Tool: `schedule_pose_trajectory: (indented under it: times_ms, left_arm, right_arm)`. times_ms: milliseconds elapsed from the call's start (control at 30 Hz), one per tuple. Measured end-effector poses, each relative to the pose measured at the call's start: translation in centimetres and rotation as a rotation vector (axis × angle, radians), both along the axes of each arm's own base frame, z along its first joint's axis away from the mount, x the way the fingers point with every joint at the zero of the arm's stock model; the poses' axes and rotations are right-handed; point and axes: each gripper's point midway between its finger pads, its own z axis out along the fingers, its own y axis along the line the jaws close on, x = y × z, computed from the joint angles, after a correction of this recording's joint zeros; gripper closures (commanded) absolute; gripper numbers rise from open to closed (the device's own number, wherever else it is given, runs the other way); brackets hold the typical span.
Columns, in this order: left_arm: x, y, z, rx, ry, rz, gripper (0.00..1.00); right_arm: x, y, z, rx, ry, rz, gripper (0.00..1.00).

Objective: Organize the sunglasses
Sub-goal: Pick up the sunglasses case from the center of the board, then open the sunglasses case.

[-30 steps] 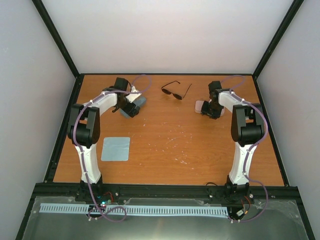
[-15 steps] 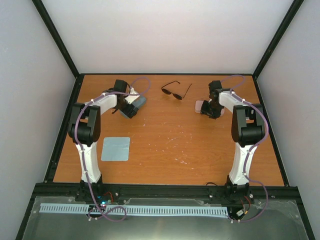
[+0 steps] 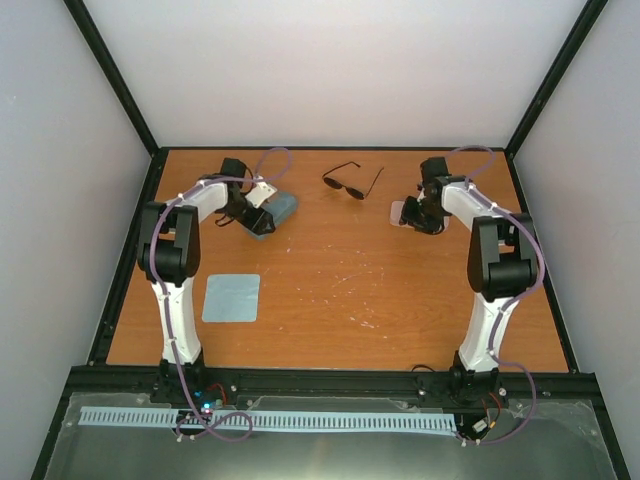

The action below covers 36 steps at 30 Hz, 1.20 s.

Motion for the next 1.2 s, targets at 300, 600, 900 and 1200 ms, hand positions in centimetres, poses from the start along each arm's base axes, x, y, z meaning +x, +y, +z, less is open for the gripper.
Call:
schedule_pose_trajectory:
  times_ms: [300,600,900,1200]
  left_arm:
    - [-1.0,-5.8,8.1,-0.383,0.071,-0.132,0.70]
    - [-3.0,-10.7,19.3,-0.805,0.092,-0.302,0.73]
    - [-7.9,-15.7,21.5,-1.025,0.257,-0.425,0.74]
    - [-9.1,-16.4,23.8,-1.151,0.304,-0.465,0.74]
  right_arm:
    - [0.7,3.9,8.2,0.209,-0.220,0.152,0.48]
    - [-3.2,11.7,13.3,0.621,-0.411,0.369,0.31]
    - [-3.2,18.2,19.3,0.911,-0.600,0.478,0.21]
    - [-3.5,19.8,22.8,0.995,-0.708,0.545,0.19]
